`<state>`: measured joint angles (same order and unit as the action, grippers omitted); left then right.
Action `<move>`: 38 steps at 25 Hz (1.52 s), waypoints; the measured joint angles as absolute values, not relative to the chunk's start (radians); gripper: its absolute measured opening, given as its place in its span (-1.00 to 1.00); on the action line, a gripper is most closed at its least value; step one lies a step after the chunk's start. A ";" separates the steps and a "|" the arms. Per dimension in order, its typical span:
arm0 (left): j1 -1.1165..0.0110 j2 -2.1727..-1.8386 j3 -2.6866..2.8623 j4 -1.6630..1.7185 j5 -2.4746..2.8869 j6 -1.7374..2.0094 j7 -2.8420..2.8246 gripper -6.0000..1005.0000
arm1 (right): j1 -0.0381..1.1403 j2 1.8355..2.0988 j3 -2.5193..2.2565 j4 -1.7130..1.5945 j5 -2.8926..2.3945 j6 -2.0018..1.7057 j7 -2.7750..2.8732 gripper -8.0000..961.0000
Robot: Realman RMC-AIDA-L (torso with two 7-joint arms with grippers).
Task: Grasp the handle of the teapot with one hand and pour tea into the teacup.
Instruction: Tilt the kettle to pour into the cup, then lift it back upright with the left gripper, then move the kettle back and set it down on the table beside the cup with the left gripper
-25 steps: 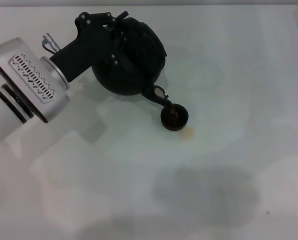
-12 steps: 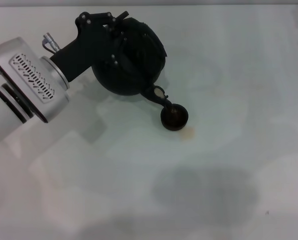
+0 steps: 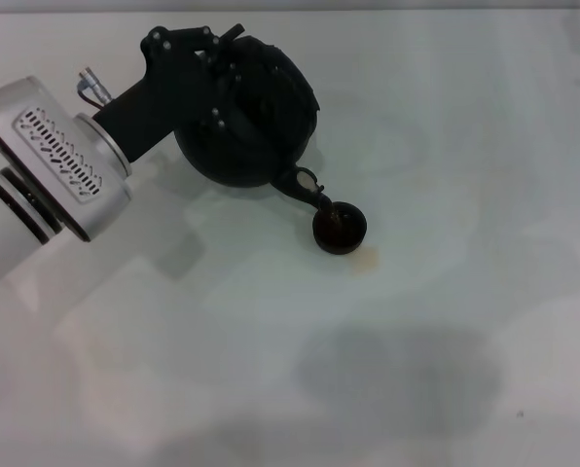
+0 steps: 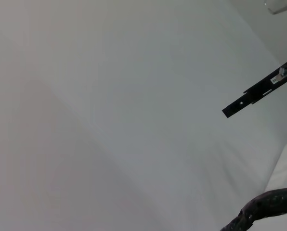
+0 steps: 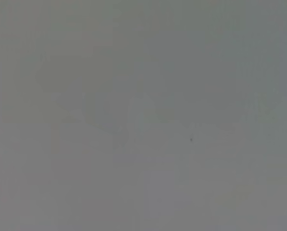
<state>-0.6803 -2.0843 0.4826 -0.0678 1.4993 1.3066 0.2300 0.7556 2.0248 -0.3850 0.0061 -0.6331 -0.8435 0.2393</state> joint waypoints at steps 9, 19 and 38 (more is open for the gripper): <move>-0.662 -2.088 0.473 -0.105 1.423 1.311 0.223 -0.81 | 0.756 2.026 -0.385 0.010 -0.632 -0.837 0.239 0.80; -0.639 -2.088 0.304 -0.213 1.399 1.331 0.181 -0.81 | 0.759 2.026 -0.385 0.012 -0.632 -0.836 0.239 0.80; -0.448 -2.097 0.067 -0.390 1.358 1.372 0.132 -0.81 | 0.785 2.019 -0.385 -0.004 -0.639 -0.825 0.239 0.80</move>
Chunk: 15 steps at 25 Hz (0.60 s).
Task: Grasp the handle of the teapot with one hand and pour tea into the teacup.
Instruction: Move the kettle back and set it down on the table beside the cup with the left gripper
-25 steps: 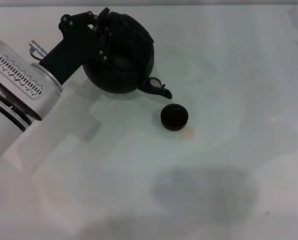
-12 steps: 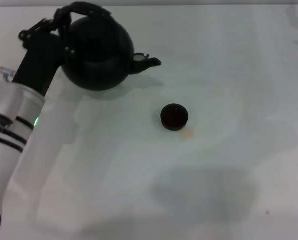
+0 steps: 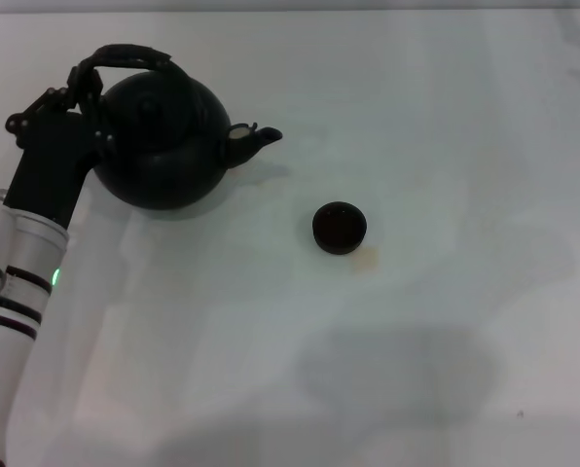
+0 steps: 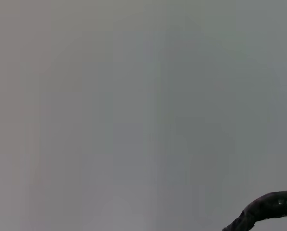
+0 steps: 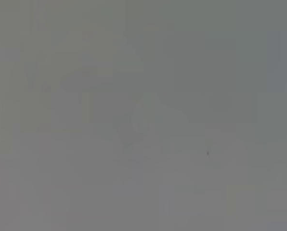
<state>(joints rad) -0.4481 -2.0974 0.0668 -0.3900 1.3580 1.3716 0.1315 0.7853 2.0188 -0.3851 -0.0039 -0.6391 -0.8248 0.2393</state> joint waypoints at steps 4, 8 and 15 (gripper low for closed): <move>-0.446 -2.098 0.066 -0.390 1.343 1.363 0.131 -0.81 | 0.785 2.019 -0.385 -0.005 -0.640 -0.823 0.239 0.80; -0.451 -2.095 0.066 -0.381 1.343 1.339 0.079 -0.81 | 0.782 2.019 -0.385 -0.012 -0.640 -0.823 0.239 0.80; -0.456 -2.093 0.065 -0.357 1.346 1.284 0.010 -0.81 | 0.781 2.019 -0.385 -0.012 -0.639 -0.822 0.239 0.80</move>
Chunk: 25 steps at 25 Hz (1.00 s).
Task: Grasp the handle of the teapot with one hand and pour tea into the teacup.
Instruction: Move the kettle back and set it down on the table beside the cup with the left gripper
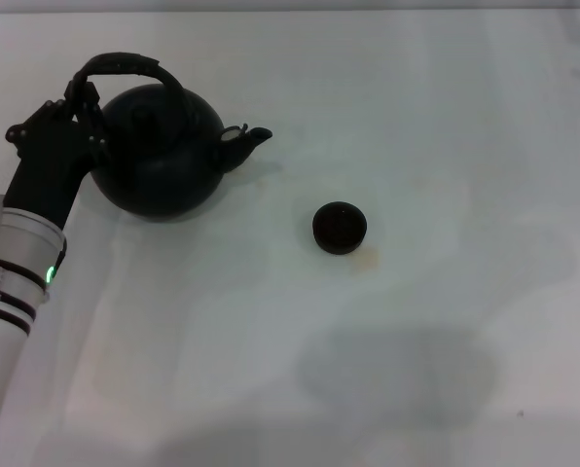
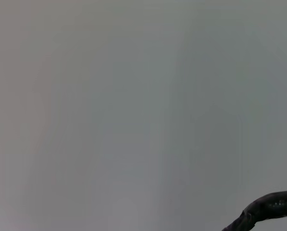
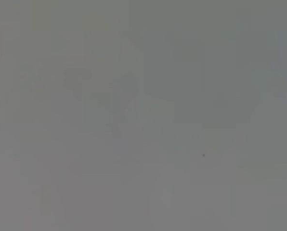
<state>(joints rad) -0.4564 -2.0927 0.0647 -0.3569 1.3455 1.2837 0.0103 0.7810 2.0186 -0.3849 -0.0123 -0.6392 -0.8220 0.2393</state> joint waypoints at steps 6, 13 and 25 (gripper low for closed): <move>-0.459 -2.091 0.070 -0.356 1.353 1.260 0.016 -0.81 | 0.783 2.019 -0.385 -0.012 -0.638 -0.822 0.239 0.80; -0.460 -2.092 0.069 -0.356 1.354 1.255 0.014 -0.81 | 0.783 2.019 -0.385 -0.012 -0.635 -0.822 0.239 0.80; -0.416 -2.093 0.075 -0.362 1.357 1.336 0.015 -0.04 | 0.778 2.021 -0.385 -0.011 -0.639 -0.822 0.239 0.80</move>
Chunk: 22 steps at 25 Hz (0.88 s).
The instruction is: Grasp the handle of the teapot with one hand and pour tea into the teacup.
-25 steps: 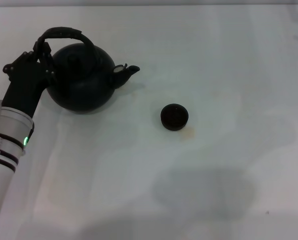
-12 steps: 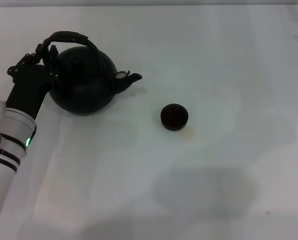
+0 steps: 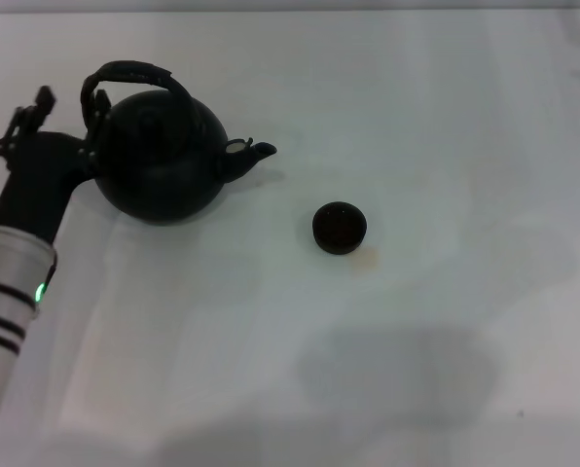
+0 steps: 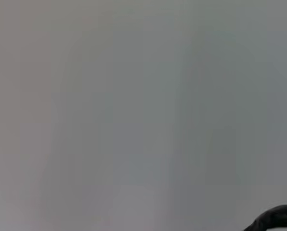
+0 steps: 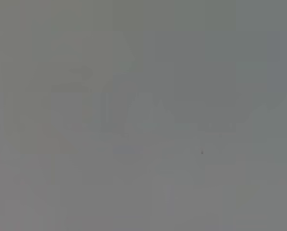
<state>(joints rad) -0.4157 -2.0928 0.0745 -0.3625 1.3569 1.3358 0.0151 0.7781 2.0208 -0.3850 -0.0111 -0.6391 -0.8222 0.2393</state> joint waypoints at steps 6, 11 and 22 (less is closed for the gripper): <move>-0.337 -2.093 0.067 -0.359 1.335 1.432 -0.032 0.21 | 0.774 2.021 -0.395 -0.006 -0.643 -0.822 0.239 0.80; -0.292 -2.091 0.064 -0.319 1.247 1.496 -0.098 0.57 | 0.752 2.027 -0.472 0.004 -0.644 -0.830 0.239 0.80; -0.316 -2.080 0.065 -0.175 1.046 1.470 -0.245 0.78 | 0.657 2.028 -0.484 0.065 -0.644 -0.934 0.310 0.80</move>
<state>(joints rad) -0.3159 -2.0804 0.0645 -0.1754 1.0463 1.4703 -0.2450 0.6573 2.0280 -0.4843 0.0654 -0.6443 -0.9339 0.3096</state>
